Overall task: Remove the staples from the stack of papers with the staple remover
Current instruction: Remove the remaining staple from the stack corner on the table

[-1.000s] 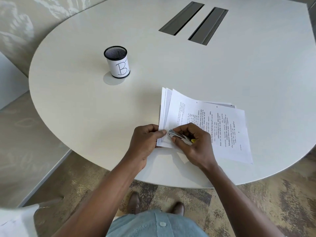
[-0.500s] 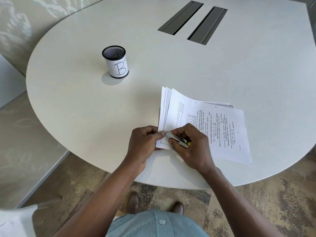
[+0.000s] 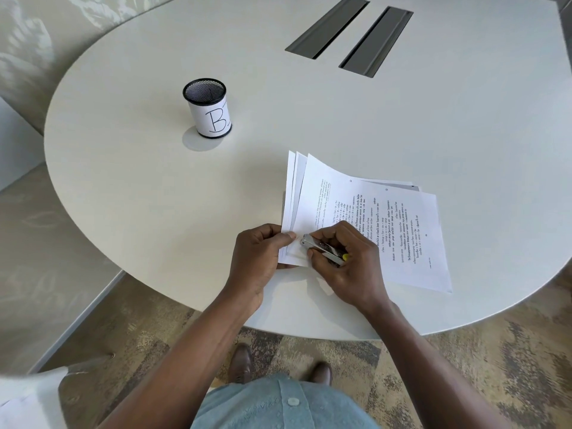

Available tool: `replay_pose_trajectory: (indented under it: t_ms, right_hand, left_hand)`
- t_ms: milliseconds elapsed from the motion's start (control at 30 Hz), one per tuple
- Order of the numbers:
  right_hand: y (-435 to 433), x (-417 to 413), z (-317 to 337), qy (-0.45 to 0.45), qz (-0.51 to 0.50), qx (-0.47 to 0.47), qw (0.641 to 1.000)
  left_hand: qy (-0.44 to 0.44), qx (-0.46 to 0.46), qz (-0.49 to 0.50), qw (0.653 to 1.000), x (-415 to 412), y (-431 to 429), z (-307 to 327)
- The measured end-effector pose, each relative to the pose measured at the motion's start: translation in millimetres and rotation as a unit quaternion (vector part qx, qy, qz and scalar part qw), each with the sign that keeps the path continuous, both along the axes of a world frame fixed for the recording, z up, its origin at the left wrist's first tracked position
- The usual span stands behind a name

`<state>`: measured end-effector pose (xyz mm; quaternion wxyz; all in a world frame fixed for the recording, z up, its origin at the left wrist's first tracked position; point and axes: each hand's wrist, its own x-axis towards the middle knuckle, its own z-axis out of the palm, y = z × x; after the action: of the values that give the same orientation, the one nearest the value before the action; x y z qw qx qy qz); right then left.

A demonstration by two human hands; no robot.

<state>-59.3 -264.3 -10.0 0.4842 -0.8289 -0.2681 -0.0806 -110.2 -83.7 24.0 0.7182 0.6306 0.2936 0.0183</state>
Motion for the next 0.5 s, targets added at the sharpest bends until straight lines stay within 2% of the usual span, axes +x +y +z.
replay_pose_trajectory:
  t_ms: [300, 500]
  right_hand:
    - [-0.1, 0.0, -0.4, -0.016, 0.009, 0.005, 1.0]
    - [0.0, 1.0, 0.7, -0.005, 0.003, 0.01, 1.0]
  left_hand:
    - [-0.005, 0.023, 0.025, 0.999, -1.2, -3.5, -1.7]
    - [-0.005, -0.007, 0.058, 0.998, -1.8, -6.5, 2.0]
